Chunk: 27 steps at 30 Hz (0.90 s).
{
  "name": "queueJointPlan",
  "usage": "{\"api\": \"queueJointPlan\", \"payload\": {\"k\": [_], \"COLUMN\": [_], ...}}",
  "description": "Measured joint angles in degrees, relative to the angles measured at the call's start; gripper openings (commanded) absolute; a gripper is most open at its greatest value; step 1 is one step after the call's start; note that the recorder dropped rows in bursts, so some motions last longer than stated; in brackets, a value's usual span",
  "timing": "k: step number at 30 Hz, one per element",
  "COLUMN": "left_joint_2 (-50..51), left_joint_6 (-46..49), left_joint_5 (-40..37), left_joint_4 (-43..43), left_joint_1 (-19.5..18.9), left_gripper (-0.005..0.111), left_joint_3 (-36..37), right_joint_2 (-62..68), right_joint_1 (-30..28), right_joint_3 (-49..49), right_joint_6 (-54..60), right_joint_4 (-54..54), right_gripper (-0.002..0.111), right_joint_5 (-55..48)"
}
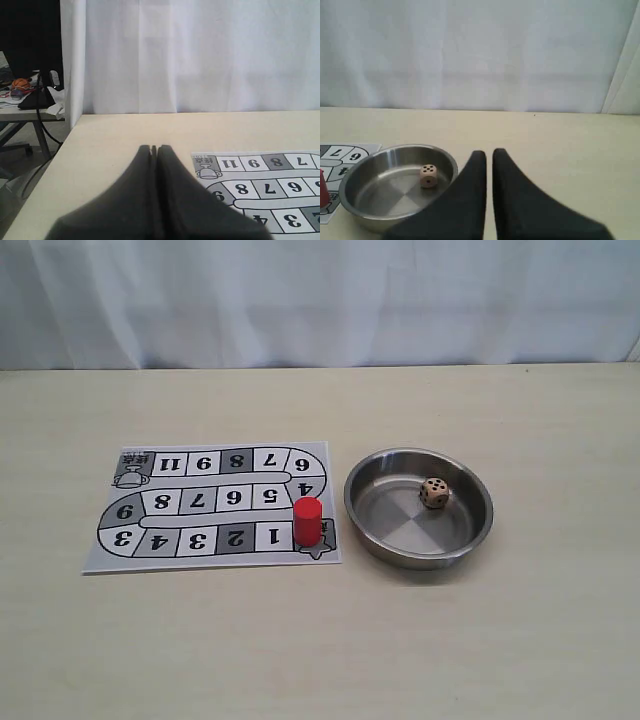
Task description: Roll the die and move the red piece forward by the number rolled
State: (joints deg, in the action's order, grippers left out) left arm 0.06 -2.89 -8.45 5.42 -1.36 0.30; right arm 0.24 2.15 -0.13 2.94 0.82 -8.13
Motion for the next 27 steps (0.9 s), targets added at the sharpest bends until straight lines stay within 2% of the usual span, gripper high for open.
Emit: {"api": "queueJointPlan", "payload": {"k": [7, 14, 21, 27], "left_joint_2": [0.0, 0.0, 0.0, 0.0], "left_joint_6": [0.0, 0.0, 0.0, 0.0], "left_joint_5": [0.0, 0.0, 0.0, 0.0], "left_joint_4": [0.0, 0.0, 0.0, 0.0], "left_joint_1": [0.0, 0.0, 0.0, 0.0], "left_gripper": [0.0, 0.0, 0.0, 0.0], "left_joint_3": [0.0, 0.0, 0.0, 0.0], "right_joint_2": [0.0, 0.0, 1.2, 9.2], "right_joint_1": [0.0, 0.0, 0.0, 0.0], "right_joint_3": [0.0, -0.1, -8.9, -18.7], "right_joint_6": [0.0, 0.0, 0.0, 0.0], "right_joint_4": [0.4, 5.4, 6.1, 6.1], "right_gripper": [0.004, 0.004, 0.004, 0.004], "right_joint_5": [4.8, 9.6, 1.9, -6.8]}}
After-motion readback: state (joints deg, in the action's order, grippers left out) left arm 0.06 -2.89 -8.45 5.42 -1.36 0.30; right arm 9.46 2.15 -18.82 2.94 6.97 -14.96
